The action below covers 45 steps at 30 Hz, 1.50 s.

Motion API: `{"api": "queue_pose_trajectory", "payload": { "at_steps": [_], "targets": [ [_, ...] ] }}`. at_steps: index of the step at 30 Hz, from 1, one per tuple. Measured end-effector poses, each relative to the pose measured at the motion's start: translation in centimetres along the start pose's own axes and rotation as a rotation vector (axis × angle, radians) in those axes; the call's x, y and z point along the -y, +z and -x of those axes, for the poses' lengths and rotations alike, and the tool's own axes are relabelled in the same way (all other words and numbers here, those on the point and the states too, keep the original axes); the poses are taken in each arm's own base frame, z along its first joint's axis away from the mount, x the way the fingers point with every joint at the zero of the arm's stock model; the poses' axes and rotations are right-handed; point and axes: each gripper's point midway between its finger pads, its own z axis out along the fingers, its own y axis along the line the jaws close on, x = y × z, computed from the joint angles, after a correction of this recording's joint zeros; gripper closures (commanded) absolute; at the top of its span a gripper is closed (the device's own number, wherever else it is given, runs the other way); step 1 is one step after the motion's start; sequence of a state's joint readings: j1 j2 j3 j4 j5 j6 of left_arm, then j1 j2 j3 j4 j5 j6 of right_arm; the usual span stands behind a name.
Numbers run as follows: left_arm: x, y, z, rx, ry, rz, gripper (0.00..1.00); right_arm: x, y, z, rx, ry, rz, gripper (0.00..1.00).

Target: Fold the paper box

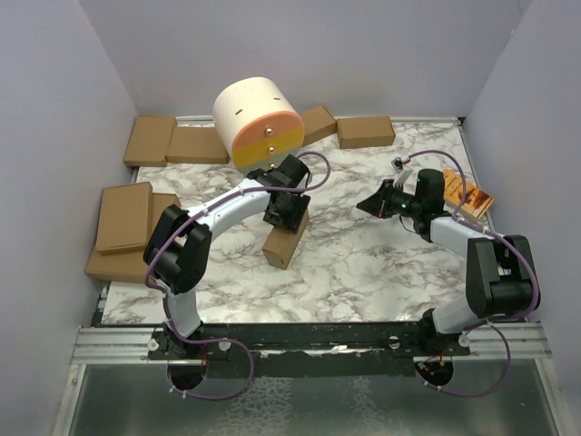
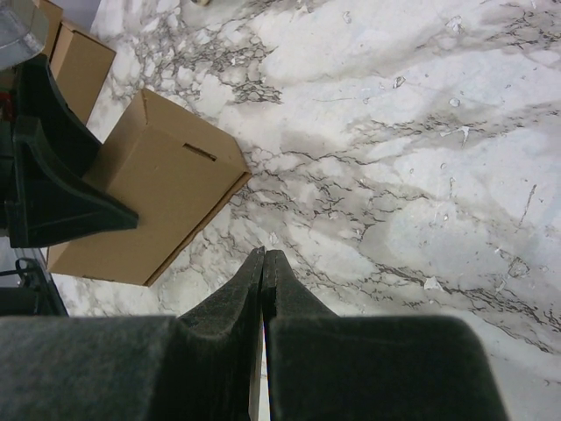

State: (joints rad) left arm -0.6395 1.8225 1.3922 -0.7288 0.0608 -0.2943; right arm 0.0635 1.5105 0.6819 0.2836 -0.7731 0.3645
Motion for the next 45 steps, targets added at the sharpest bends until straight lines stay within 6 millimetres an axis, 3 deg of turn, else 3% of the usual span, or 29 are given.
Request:
{"api": "queue_pose_trajectory", "payload": {
  "at_steps": [16,45],
  "targets": [
    [0.83,0.77,0.05,-0.029,0.088,0.225,0.79,0.46,-0.32,0.27,0.009,0.008,-0.008,0.98],
    [0.65,0.74,0.14,-0.016,0.093,0.242,0.78,0.70,-0.86,0.85,0.026,0.010,-0.011,0.99]
  ]
}}
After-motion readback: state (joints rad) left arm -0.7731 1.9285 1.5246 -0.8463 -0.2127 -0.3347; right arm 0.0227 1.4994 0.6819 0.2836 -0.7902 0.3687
